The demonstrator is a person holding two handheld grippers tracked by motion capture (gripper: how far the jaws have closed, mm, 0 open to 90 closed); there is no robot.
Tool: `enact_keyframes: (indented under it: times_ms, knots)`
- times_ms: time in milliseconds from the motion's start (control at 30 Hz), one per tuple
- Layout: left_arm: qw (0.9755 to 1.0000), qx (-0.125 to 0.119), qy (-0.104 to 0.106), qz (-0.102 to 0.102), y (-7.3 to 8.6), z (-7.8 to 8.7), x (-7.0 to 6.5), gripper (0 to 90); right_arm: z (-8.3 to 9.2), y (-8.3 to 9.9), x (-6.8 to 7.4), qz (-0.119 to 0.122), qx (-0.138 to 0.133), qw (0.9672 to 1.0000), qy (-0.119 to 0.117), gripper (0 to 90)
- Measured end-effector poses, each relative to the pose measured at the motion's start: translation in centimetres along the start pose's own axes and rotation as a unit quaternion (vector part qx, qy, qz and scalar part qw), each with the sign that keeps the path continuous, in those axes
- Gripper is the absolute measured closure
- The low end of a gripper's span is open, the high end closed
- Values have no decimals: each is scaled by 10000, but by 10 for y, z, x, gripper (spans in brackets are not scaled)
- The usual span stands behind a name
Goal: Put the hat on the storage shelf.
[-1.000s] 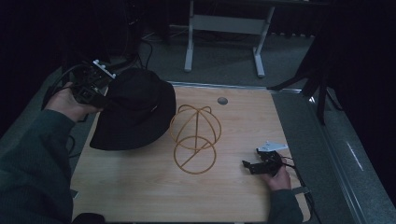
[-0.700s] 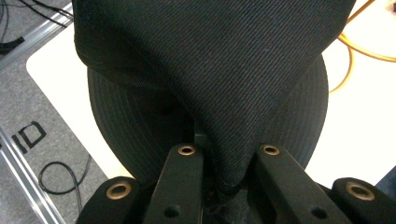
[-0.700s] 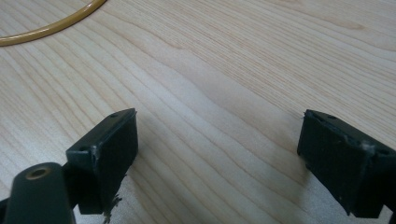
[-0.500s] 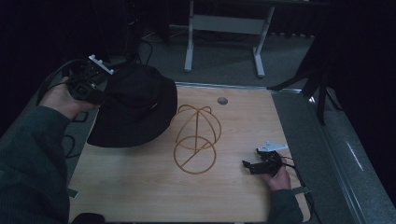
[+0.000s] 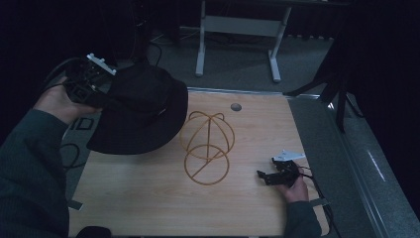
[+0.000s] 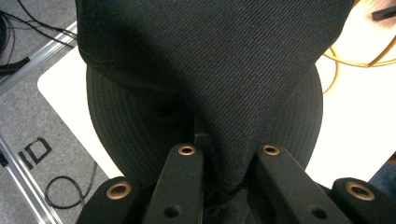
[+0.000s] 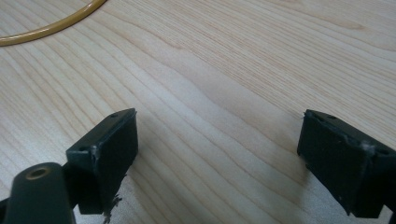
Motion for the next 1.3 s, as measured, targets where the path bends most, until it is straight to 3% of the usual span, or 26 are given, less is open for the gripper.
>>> enact_keyframes:
  times_ms: [833, 1300]
  knots:
    - [9990, -311, 246, -210, 5, 23, -3, 863, 0, 0, 0, -7, -7, 10000, -4, 122]
    - [9965, -565, 494, -363, 7, 31, -5, 863, 0, 0, 0, -13, -9, 10000, -6, 122]
Point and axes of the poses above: each handheld gripper's, and its own axes: z roughly backward along the jaws, y roughly out of its underside, x roughly to its left, the point moved 1 cm from there along -z, roughly forward along the jaws, and after that the axes turned 10 degrees about x, right-handed, at the moved point
